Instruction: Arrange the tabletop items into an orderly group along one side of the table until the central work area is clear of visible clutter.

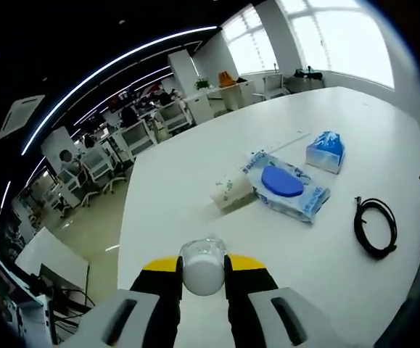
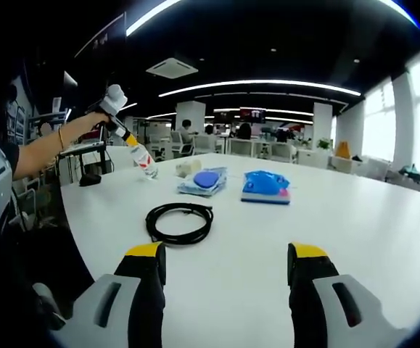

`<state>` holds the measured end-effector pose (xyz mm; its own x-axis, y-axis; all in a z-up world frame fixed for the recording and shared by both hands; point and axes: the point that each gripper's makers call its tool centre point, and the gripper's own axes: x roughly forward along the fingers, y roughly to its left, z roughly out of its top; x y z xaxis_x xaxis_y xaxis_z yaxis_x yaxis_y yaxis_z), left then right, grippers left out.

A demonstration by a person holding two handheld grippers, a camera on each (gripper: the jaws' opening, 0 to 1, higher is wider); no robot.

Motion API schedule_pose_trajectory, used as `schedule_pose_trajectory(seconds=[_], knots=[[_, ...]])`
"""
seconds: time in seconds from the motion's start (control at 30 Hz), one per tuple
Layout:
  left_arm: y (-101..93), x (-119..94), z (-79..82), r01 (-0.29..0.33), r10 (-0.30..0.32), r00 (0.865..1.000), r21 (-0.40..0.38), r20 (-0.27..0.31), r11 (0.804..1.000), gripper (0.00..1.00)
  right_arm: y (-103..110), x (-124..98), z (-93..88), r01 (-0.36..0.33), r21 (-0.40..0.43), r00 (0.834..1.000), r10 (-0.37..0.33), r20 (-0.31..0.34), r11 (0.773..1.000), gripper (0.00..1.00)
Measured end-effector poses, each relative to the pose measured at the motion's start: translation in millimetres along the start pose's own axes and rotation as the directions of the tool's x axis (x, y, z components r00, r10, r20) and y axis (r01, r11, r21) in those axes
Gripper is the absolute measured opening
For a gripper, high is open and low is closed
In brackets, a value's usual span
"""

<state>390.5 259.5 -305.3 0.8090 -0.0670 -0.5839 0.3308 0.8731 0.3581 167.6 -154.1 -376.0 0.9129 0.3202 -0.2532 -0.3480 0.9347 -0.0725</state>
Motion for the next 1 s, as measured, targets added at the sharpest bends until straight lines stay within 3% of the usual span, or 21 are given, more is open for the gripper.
schedule_pose_trajectory(seconds=[0.5,0.7,1.0], knots=[[1.4,-8,6.1,0.031,-0.028,0.998,0.038,-0.062,0.999,0.20,1,-1,-0.1,0.002,0.001,1.000,-0.002,-0.001,1.000,0.65],[1.4,-7,6.8,0.032,-0.029,0.997,0.047,-0.074,0.998,0.20,5,-2,-7.4,-0.018,0.002,0.999,0.018,-0.050,1.000,0.57],[3.5,1,14.9,0.053,-0.048,0.994,0.050,-0.097,0.997,0.20,4,-2,-6.2,-0.016,0.004,0.999,0.016,-0.049,1.000,0.58]])
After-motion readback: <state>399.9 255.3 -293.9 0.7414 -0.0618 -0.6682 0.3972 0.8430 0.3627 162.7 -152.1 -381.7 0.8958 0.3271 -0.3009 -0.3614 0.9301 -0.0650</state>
